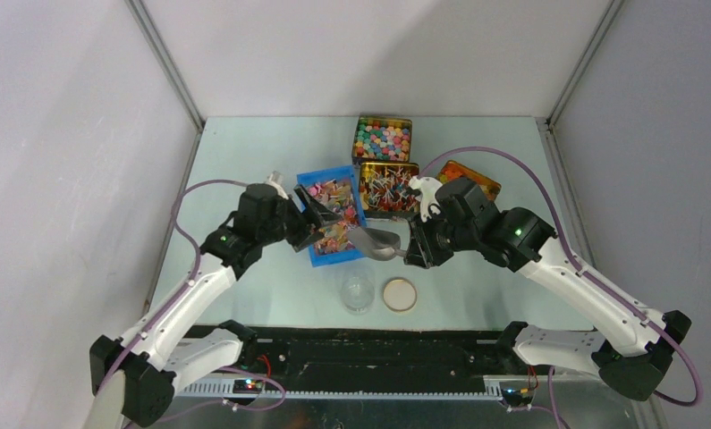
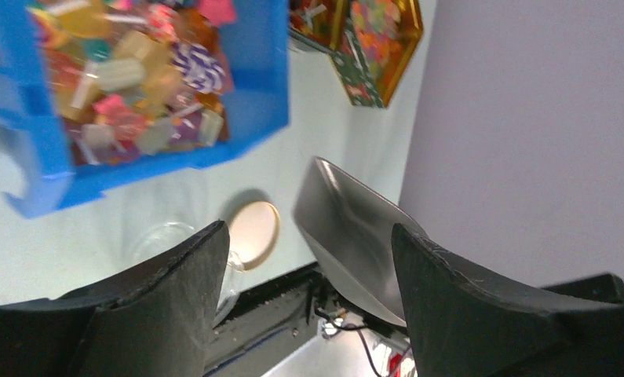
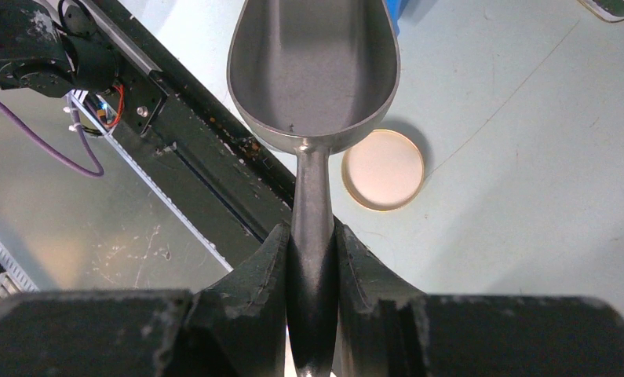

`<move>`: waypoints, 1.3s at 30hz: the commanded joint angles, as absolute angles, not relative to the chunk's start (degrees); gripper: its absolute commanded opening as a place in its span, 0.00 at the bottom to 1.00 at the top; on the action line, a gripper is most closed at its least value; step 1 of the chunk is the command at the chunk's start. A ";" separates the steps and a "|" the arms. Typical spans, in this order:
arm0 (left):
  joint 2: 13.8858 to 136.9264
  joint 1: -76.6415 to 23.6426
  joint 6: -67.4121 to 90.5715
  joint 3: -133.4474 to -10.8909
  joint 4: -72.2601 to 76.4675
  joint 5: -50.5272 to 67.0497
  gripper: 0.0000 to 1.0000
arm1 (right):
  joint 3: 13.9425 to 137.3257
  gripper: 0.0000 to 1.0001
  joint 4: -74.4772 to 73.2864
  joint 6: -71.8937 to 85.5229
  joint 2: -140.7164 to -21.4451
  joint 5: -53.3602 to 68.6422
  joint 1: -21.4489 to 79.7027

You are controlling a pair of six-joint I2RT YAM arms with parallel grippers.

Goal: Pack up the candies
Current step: Adjust the spatula, then adjust the storage box at the center of the board.

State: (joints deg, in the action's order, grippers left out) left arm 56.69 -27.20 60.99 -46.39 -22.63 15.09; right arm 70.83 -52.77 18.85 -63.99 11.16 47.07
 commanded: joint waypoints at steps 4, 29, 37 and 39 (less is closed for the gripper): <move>59.56 -20.37 49.33 -51.40 -35.00 7.58 0.74 | 70.84 0.00 -52.25 18.32 -63.50 10.26 46.77; 79.17 -20.50 40.38 -58.37 -36.45 4.23 0.23 | 70.84 0.00 -53.27 18.32 -63.53 10.55 46.84; 79.53 -24.62 42.87 -57.92 -36.82 3.15 0.01 | 70.84 0.00 -53.08 18.12 -63.73 10.55 46.84; 79.66 -25.71 43.95 -57.50 -36.57 3.14 0.00 | 70.88 0.00 -53.09 17.99 -63.86 10.61 46.84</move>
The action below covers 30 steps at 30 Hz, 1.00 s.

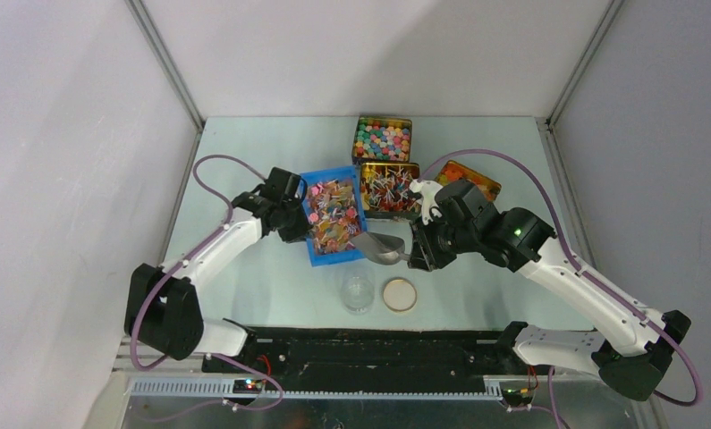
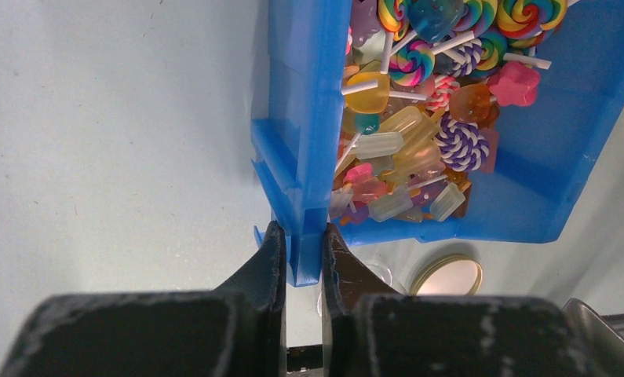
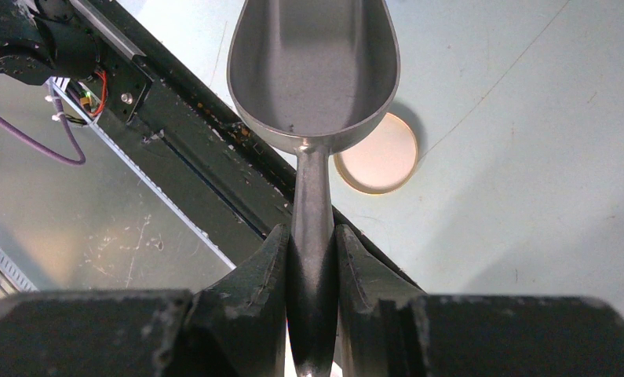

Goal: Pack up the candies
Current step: Adjust the storage box at the center of the board.

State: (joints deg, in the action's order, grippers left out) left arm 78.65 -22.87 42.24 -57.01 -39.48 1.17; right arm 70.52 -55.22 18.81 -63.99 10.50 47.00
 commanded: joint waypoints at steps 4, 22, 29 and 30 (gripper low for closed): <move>79.55 -28.49 46.88 -57.09 -37.13 2.15 0.00 | 70.86 0.00 -53.17 17.29 -63.97 10.51 46.80; 73.53 -34.05 57.49 -50.59 -35.39 2.73 0.00 | 71.21 0.00 -53.88 14.49 -65.42 8.61 47.28; 71.17 -34.59 59.09 -49.16 -35.74 1.77 0.00 | 73.15 0.00 -55.35 13.38 -67.94 5.88 48.96; 71.00 -34.61 59.35 -48.94 -35.76 1.76 0.00 | 73.66 0.00 -55.49 13.37 -68.90 5.66 49.33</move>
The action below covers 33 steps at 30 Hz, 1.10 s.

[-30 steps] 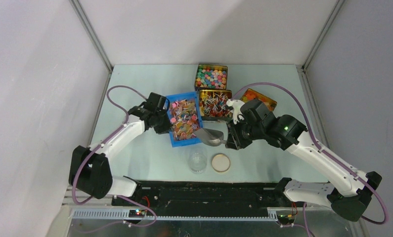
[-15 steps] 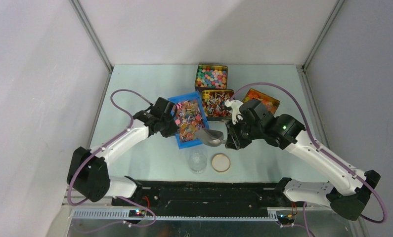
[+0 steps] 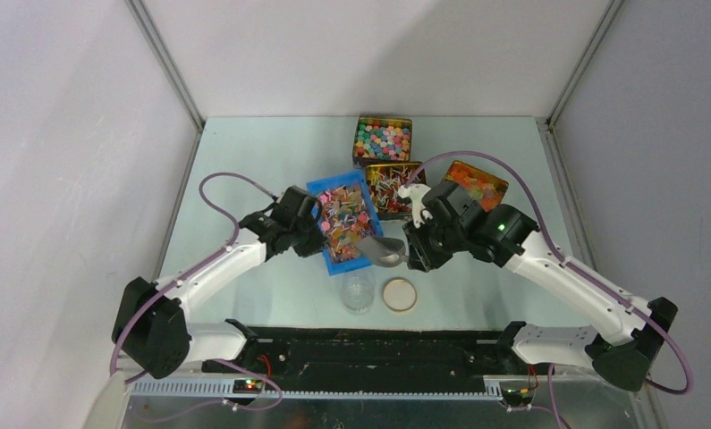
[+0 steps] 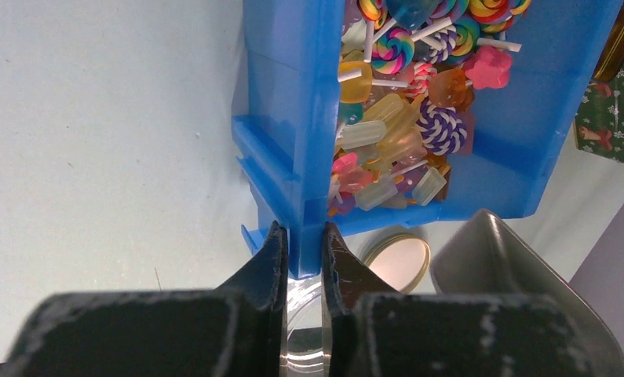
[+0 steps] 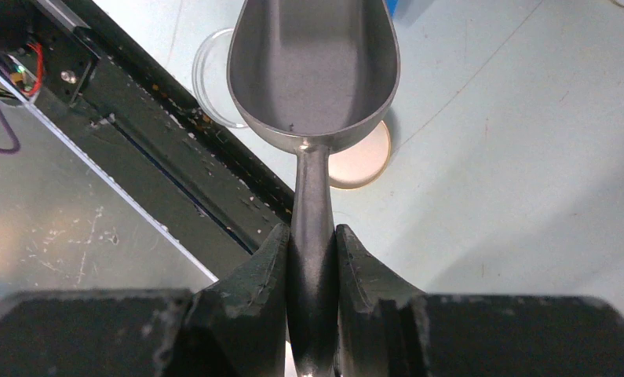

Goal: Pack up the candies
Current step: Adjust the storage box at the center of the board.

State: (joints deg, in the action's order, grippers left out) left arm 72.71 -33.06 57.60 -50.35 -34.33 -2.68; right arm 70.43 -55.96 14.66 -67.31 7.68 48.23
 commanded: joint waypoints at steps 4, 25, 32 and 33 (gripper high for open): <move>70.45 -34.78 59.95 -48.33 -35.20 2.27 0.00 | 75.27 0.00 -56.66 13.30 -71.11 5.04 50.17; 69.09 -35.72 60.60 -46.44 -34.39 2.81 0.00 | 83.98 0.00 -63.75 13.85 -84.59 -2.51 53.86; 69.17 -35.94 60.53 -46.23 -34.30 2.74 0.00 | 88.65 0.00 -66.45 14.23 -89.87 -2.80 54.15; 69.21 -36.01 60.55 -46.23 -34.28 2.73 0.00 | 89.84 0.00 -66.89 14.32 -91.02 -2.81 54.19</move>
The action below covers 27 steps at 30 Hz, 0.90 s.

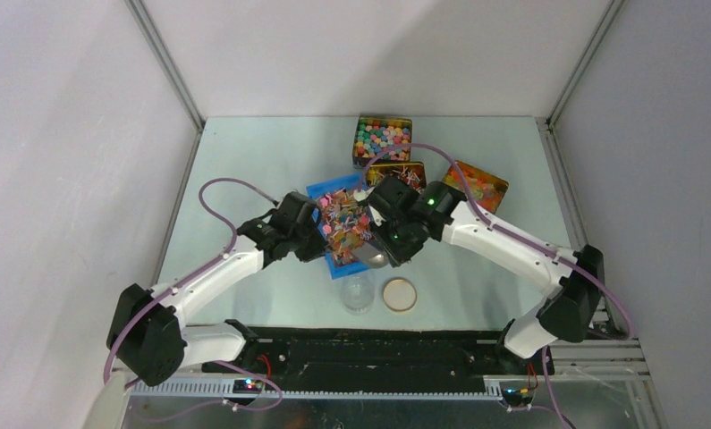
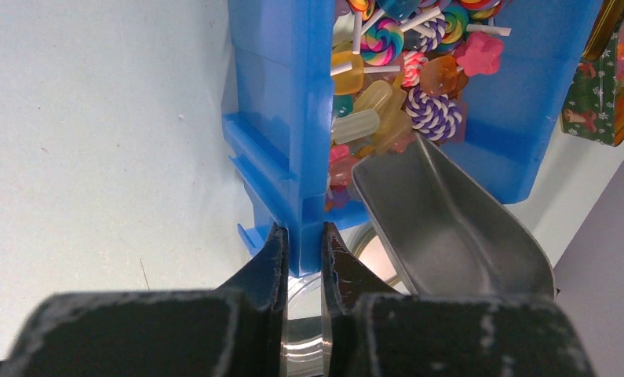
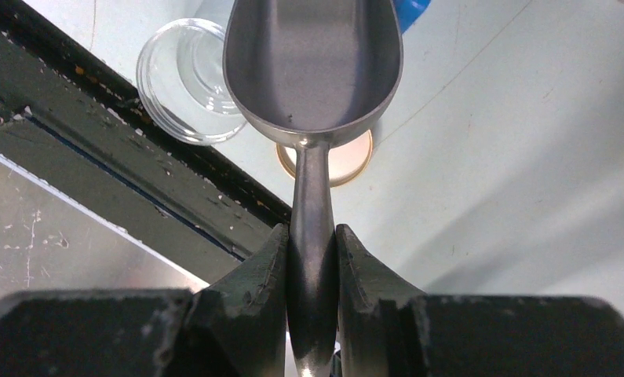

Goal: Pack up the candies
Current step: Adjust the storage box at the center of the board, then scoop the fake candies from the storage box.

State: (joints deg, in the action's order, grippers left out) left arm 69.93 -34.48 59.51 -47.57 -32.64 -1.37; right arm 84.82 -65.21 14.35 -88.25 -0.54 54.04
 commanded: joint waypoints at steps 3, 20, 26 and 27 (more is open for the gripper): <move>69.26 -36.10 60.63 -46.23 -34.29 2.72 0.00 | 92.29 0.00 -68.83 14.45 -93.12 -2.64 54.19; 69.39 -36.30 60.73 -46.21 -34.10 2.55 0.00 | 97.86 0.00 -67.19 12.89 -101.07 3.18 53.68; 69.34 -36.30 60.72 -46.23 -34.24 2.42 0.00 | 98.95 0.00 -65.15 12.96 -103.56 4.83 52.25; 69.39 -36.30 60.73 -46.25 -34.26 2.44 0.00 | 98.96 0.00 -64.92 12.86 -103.81 4.79 52.18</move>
State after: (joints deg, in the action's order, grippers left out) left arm 69.95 -34.79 59.55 -47.57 -32.60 -1.37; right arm 96.31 -68.69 13.43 -102.26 2.48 52.97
